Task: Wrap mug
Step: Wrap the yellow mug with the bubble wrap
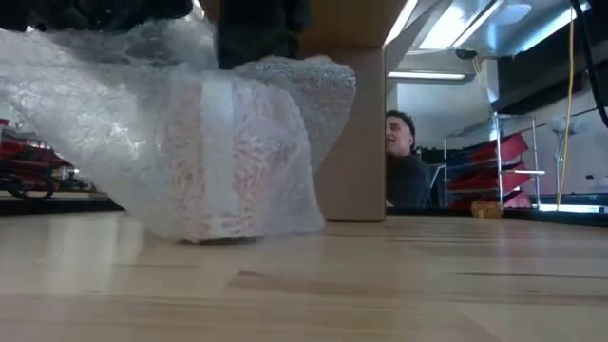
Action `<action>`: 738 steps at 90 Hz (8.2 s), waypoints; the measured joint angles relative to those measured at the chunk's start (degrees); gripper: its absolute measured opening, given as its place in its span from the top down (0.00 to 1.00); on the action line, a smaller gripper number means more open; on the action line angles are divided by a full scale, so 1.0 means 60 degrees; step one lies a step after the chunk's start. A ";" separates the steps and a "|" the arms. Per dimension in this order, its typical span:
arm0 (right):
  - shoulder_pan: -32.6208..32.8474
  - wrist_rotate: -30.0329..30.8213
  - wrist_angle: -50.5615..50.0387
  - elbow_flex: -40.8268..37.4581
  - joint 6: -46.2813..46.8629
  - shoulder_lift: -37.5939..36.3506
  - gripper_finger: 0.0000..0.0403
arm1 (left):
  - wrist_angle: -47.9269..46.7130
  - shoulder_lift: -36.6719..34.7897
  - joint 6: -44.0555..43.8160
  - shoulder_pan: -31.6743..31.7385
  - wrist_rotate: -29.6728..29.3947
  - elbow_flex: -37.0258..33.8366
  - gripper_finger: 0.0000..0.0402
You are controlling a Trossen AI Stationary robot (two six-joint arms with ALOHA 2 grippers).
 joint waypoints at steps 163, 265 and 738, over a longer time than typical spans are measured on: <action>-0.0271 -0.0686 -0.1677 0.1632 -0.0280 0.0283 1.00 | 0.0086 -0.0015 -0.0027 0.0000 0.0003 0.0011 0.69; 0.0818 0.0949 -0.2074 -0.1313 0.1025 -0.1492 1.00 | 0.0056 -0.0058 -0.0229 -0.0266 0.0165 0.0011 0.69; -0.0217 -0.0631 0.1344 -0.1350 0.0499 -0.0208 1.00 | -0.0182 0.0146 -0.0691 -0.0266 -0.0271 0.0280 0.69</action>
